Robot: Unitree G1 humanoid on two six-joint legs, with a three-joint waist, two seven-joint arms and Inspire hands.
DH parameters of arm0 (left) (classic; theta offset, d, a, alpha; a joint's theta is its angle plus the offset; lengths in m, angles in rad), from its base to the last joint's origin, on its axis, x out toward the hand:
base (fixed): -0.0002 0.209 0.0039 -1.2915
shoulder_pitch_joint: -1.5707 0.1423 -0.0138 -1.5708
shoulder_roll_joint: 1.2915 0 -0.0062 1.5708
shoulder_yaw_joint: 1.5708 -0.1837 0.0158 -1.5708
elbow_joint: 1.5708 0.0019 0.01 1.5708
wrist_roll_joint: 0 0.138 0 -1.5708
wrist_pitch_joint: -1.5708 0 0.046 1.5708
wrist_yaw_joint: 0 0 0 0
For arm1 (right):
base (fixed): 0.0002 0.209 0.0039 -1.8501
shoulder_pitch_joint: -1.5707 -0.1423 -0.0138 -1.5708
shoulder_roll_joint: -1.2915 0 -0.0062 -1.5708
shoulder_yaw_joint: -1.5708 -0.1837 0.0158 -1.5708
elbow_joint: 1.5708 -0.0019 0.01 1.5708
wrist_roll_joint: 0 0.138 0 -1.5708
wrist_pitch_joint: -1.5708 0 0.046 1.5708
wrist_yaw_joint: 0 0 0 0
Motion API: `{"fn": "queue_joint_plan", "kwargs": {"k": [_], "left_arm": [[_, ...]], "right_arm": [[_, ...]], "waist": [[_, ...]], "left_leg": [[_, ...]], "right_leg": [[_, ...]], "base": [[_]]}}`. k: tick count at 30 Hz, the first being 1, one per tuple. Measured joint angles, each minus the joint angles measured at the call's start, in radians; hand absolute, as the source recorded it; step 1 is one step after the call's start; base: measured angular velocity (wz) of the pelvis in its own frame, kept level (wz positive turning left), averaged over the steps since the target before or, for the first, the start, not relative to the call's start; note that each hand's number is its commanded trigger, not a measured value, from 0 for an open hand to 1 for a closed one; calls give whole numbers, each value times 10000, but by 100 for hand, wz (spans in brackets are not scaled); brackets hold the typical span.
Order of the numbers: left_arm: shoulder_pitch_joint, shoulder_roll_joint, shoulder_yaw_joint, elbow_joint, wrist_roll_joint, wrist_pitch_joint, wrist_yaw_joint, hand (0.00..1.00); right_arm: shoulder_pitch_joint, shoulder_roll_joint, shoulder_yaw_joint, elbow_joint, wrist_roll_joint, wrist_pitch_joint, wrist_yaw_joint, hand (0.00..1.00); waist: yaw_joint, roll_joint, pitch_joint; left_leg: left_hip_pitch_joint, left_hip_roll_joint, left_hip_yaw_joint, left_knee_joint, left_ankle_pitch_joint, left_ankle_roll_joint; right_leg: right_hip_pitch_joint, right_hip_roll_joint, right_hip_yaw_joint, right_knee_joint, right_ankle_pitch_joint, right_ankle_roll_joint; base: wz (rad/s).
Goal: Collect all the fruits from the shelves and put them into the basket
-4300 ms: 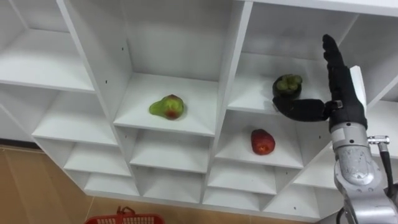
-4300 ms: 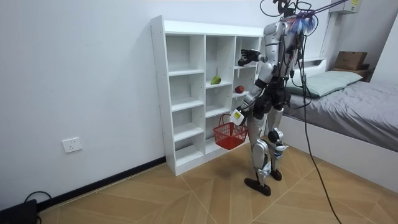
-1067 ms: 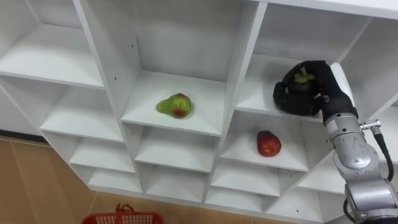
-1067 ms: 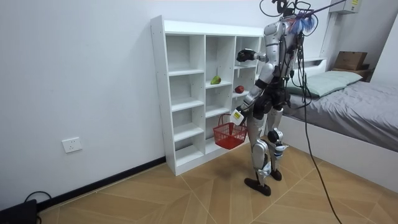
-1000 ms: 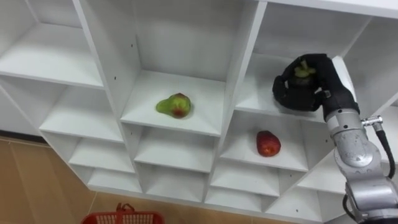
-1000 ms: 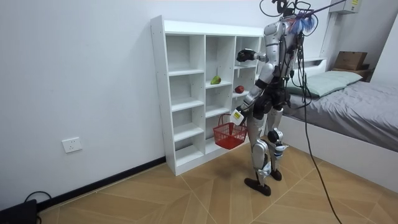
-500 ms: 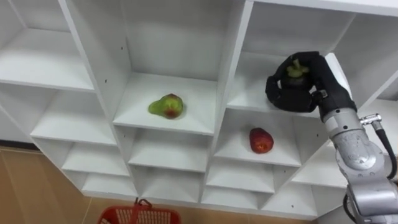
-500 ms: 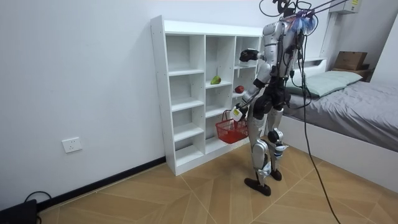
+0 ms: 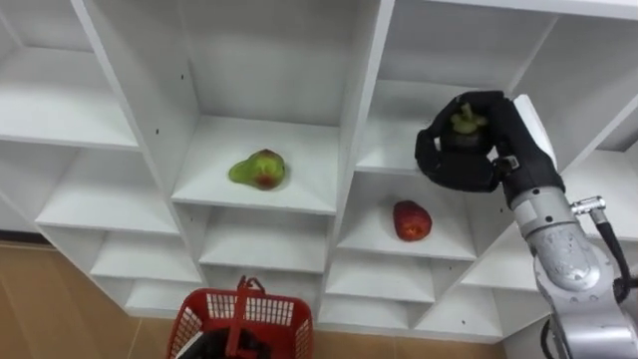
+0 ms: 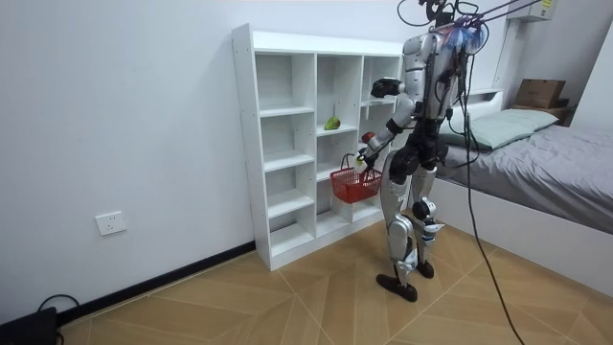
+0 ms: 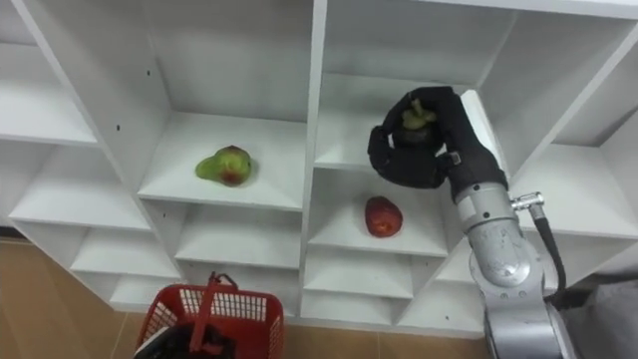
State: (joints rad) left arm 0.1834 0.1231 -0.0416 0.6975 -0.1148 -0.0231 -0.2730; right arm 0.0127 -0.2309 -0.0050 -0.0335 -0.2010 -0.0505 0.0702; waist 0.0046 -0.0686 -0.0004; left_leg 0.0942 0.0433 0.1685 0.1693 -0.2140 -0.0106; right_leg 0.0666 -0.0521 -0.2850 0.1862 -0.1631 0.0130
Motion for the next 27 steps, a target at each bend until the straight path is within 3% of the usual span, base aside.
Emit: {"fn": "queue_joint_plan", "kwargs": {"k": [7, 11, 18, 24, 27], "left_arm": [[80, -24, -308, -1368, -513, 192, -47, 100], [93, 1, -705, -2077, -583, 191, -69, 100], [108, 66, -1060, -2140, -905, 259, -71, 100], [74, 162, -1452, -2223, -876, 259, -29, 100], [79, 204, -1624, -2223, -856, 317, -39, 100]], "right_arm": [[555, 49, 217, -211, 74, 209, 666, 100], [865, 175, 280, -307, 75, 277, 1062, 100], [994, 372, 671, -307, 514, 522, 1464, 100], [1247, 450, 1478, 75, 842, 541, 1882, 100], [1425, 561, 1866, 362, 906, 754, 2133, 100]], "waist": [[0, 40, 10], [6, 133, -32], [-164, 175, -5], [-79, 123, 15], [8, 126, 23]], "left_leg": [[35, 3, 201, -2, -1, 1], [36, 10, 227, -9, -1, 1], [-59, 40, 379, 4, -1, 1], [-112, 29, 492, 1, -1, 1], [-115, 34, 481, -3, -1, 1]], "right_leg": [[-34, 1, 145, -3, 0, 0], [-121, 13, 215, 32, 0, 0], [-161, 16, 153, 31, 0, -1], [-308, 22, 321, 19, 2, 0], [-316, 30, 319, 18, 3, 0]], "base": [[-6], [-3], [0], [-5], [0]]}}
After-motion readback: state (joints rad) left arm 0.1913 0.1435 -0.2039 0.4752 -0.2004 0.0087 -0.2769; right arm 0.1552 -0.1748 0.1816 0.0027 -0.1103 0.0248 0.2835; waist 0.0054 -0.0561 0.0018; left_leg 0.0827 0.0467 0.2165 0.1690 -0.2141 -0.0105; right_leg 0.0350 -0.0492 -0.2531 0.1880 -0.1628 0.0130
